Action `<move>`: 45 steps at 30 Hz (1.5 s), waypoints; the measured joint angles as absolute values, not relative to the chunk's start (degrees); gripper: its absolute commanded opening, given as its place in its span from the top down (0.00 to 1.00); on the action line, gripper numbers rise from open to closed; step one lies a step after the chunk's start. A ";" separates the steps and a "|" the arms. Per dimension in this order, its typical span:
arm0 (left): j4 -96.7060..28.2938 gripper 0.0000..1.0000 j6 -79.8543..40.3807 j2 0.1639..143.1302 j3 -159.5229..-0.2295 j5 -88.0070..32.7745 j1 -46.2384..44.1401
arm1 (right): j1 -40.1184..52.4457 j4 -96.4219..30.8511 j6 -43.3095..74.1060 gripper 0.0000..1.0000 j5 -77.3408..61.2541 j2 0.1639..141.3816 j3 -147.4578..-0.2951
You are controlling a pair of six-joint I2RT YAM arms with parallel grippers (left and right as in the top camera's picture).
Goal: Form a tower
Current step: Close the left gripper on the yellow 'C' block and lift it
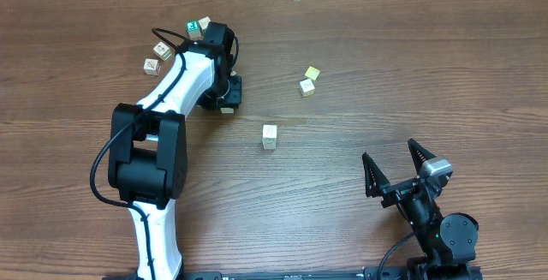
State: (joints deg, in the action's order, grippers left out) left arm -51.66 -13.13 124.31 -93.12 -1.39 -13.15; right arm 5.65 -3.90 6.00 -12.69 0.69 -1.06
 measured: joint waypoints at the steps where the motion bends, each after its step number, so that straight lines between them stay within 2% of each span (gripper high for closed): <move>1: -51.42 0.62 -13.13 124.31 -93.12 -1.28 -13.15 | 5.65 -3.92 6.00 0.00 -12.71 0.67 -1.06; 4: -51.13 0.71 -13.26 124.31 -93.12 -1.21 -13.15 | 5.65 -3.90 5.98 0.00 -12.69 0.69 -1.06; 9: -51.18 0.76 -13.32 124.31 -93.12 -1.02 -13.15 | 5.65 -3.88 6.02 0.00 -12.69 0.67 -1.06; 15: -51.27 0.70 -13.28 124.31 -93.12 -0.89 -13.15 | 5.65 -3.92 6.00 0.00 -12.71 0.69 -1.06; 30: -51.51 0.79 -13.32 124.31 -93.14 -0.82 -13.15 | 5.65 -3.90 5.98 0.00 -12.69 0.69 -1.06; 39: -53.91 0.75 -13.30 124.29 -93.54 -0.84 -13.15 | 5.65 -3.90 6.00 0.00 -12.71 0.67 -1.06; 45: -59.61 0.75 -13.32 123.20 -95.90 -0.84 -13.15 | 5.65 -3.92 5.98 0.00 -12.69 0.69 -1.06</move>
State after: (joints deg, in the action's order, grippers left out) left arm -59.61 -13.32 123.20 -95.90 -0.84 -13.15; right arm 5.65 -3.92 5.98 -12.69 0.69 -1.06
